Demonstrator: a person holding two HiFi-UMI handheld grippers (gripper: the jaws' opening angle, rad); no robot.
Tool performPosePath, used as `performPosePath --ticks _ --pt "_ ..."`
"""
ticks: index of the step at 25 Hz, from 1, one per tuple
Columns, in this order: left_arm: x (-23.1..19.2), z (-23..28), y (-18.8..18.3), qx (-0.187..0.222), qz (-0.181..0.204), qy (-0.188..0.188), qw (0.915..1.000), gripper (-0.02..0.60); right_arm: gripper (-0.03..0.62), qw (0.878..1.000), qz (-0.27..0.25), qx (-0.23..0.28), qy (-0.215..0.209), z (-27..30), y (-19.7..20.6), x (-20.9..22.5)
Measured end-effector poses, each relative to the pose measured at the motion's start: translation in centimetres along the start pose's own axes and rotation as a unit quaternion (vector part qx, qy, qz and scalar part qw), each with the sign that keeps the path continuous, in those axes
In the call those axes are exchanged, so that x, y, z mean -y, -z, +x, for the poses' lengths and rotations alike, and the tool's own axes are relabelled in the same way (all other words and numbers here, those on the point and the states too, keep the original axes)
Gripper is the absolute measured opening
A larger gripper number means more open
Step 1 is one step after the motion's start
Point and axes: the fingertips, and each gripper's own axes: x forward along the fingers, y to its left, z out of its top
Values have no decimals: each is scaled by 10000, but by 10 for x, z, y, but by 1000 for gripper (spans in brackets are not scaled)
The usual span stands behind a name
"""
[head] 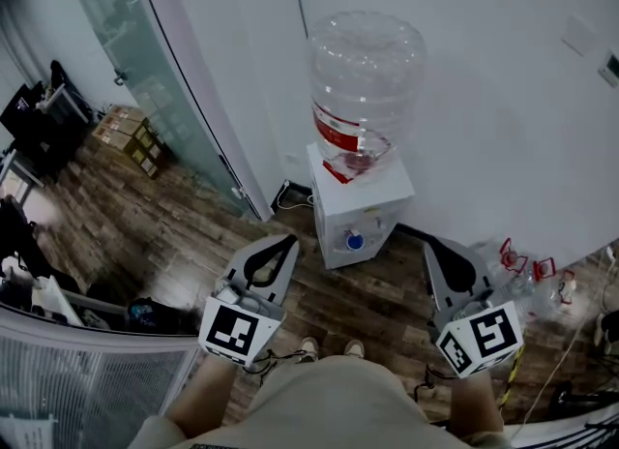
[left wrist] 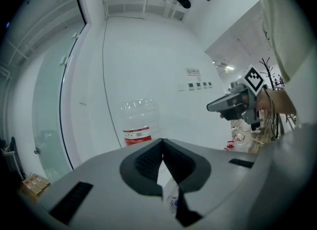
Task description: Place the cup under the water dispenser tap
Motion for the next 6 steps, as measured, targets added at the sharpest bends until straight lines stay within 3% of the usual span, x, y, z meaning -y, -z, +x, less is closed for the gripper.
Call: performPosePath --ticks 6 --pt "9 5 -5 35 94 110 9999 6 6 10000 4 -24 -63 -1 3 2"
